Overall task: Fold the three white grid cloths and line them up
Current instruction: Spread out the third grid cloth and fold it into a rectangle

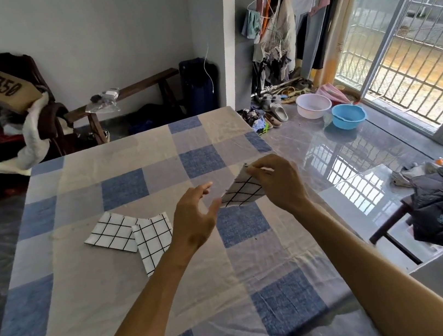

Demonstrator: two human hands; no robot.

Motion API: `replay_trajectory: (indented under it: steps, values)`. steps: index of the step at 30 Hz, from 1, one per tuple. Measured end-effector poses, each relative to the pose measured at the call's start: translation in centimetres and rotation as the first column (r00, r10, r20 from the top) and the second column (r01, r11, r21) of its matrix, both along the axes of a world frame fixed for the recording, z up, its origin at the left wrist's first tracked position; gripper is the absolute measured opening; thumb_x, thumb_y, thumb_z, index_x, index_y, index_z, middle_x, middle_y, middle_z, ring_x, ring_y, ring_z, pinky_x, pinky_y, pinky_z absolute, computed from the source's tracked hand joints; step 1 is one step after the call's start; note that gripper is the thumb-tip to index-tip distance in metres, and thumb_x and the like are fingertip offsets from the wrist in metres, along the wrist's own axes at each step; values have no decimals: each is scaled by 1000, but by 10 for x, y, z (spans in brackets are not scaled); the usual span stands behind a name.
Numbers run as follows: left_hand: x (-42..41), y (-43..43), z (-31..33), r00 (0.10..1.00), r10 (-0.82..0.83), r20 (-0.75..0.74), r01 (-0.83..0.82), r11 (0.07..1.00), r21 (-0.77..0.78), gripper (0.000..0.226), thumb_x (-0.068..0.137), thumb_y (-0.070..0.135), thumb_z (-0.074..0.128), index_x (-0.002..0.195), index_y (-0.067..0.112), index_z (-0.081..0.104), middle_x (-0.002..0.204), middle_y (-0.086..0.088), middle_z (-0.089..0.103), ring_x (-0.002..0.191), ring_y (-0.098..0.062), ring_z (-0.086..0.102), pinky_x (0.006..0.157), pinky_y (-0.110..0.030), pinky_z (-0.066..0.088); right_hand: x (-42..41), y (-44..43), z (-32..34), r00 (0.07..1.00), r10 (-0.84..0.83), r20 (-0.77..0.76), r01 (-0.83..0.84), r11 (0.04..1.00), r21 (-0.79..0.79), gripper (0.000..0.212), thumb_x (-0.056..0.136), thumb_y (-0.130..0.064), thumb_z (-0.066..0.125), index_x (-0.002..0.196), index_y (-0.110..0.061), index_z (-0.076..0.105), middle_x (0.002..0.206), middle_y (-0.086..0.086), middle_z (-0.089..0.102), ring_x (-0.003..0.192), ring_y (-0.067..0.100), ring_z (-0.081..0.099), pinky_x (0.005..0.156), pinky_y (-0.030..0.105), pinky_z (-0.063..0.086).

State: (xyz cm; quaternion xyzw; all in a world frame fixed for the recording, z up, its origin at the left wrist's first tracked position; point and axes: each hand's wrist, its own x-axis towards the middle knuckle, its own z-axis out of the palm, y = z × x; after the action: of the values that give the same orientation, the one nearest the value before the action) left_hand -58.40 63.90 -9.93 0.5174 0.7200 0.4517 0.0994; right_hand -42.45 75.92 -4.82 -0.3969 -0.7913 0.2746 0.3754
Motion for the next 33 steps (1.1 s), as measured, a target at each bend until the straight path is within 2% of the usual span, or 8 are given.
replay_trajectory:
  steps: [5, 11, 16, 20, 24, 26, 29, 33]
  values:
    - [11, 22, 23, 990, -116, -74, 122, 989, 79, 31, 89, 36, 58, 109, 15, 69, 104, -3, 70, 94, -18, 63, 84, -37, 51, -6, -6, -8, 982, 135, 135, -142, 989, 42, 10, 83, -30, 70, 83, -22, 76, 83, -5, 69, 78, 12, 60, 79, 41, 48]
    - [10, 19, 25, 986, -161, -43, 166, 974, 151, 26, 83, 34, 63, 96, 14, 73, 91, 0, 73, 80, -3, 61, 77, -13, 48, -5, -3, -12, 968, 189, 164, -196, 980, 26, 11, 84, -35, 69, 82, -26, 75, 81, -10, 67, 78, 10, 60, 82, 45, 48]
    - [9, 22, 19, 986, -125, -107, 136, 984, 111, 16, 85, 25, 66, 94, 14, 74, 91, -1, 73, 82, -17, 64, 78, -32, 50, -3, -1, -16, 953, 217, 209, -209, 976, -63, 16, 86, -40, 65, 83, -27, 73, 84, -15, 63, 84, 10, 59, 89, 39, 43]
    - [3, 18, 17, 999, -53, -8, 53, 983, 177, 7, 87, 15, 66, 91, 15, 72, 88, 7, 69, 81, -7, 63, 79, -18, 49, 11, 11, -29, 905, 202, 374, -160, 977, -142, 21, 87, -44, 63, 83, -25, 71, 90, -6, 68, 88, 16, 58, 89, 36, 38]
    - [-5, 14, 15, 1000, -10, 23, 6, 982, 191, 9, 85, 17, 67, 92, 14, 71, 88, 8, 67, 80, -3, 60, 76, -6, 44, 30, 15, -36, 953, 178, 245, -121, 966, -230, 22, 86, -43, 66, 84, -23, 74, 84, -9, 70, 79, 7, 61, 73, 24, 43]
    - [-7, 12, 13, 998, 17, 61, -29, 979, 203, 12, 85, 22, 65, 92, 14, 70, 86, 7, 66, 81, -2, 59, 74, -7, 44, 36, 15, -34, 981, 153, 117, -119, 959, -258, 17, 85, -36, 68, 84, -21, 75, 85, -12, 71, 82, 0, 63, 75, 18, 44]
    - [-12, 12, 12, 985, 90, 149, -122, 967, 224, 10, 84, 26, 64, 91, 20, 66, 81, 6, 65, 72, -1, 58, 70, -12, 46, 35, 14, -31, 995, 100, -12, -99, 951, -291, 17, 87, -32, 67, 93, -18, 75, 91, -11, 72, 85, -1, 65, 83, 20, 49]
    - [-13, 17, 13, 982, 110, 156, -140, 970, 198, 12, 85, 22, 66, 93, 14, 69, 84, 4, 66, 75, -7, 60, 71, -18, 48, 25, 14, -32, 992, 115, -60, -128, 950, -284, 13, 90, -27, 64, 98, -20, 71, 92, -11, 70, 87, -1, 63, 84, 23, 48]
